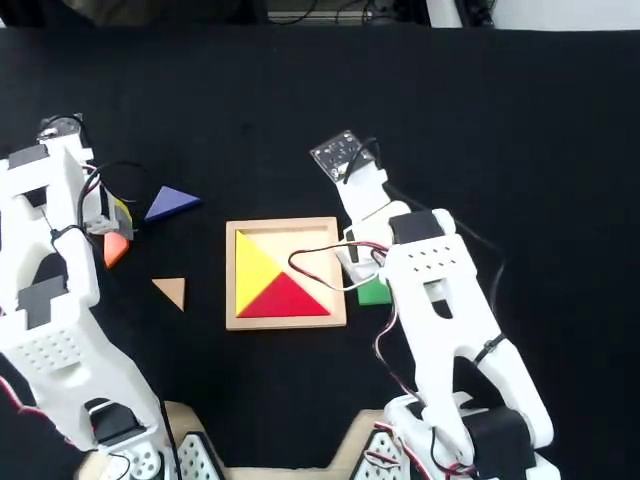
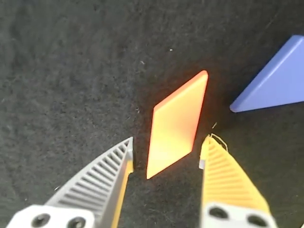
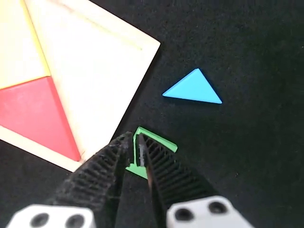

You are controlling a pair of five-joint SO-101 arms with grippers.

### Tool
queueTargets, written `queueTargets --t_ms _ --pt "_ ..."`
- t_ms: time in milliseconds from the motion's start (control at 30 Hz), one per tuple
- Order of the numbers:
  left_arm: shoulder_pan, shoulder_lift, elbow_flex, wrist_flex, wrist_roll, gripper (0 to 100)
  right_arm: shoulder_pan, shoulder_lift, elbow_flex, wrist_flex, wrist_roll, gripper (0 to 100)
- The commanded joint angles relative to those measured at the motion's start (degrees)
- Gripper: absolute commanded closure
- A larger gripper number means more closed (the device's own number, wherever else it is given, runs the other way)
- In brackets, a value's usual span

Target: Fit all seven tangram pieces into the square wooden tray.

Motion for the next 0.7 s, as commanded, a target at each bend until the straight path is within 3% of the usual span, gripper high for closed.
queueTargets --t_ms 0,200,667 --pt "-1.2 -3.3 -2.8 0.6 0.2 77 -0.8 -2.0 -0.2 -0.9 -0.4 97.2" --pt "-1.4 -2.1 -1.3 -3.3 0.2 77 -0.8 -2.0 -0.2 -0.9 -0.4 97.2" --pt "-3.2 -0.9 -2.9 -1.8 -1.7 77 -0.8 -1.7 -0.1 -0.9 -0.4 97.2"
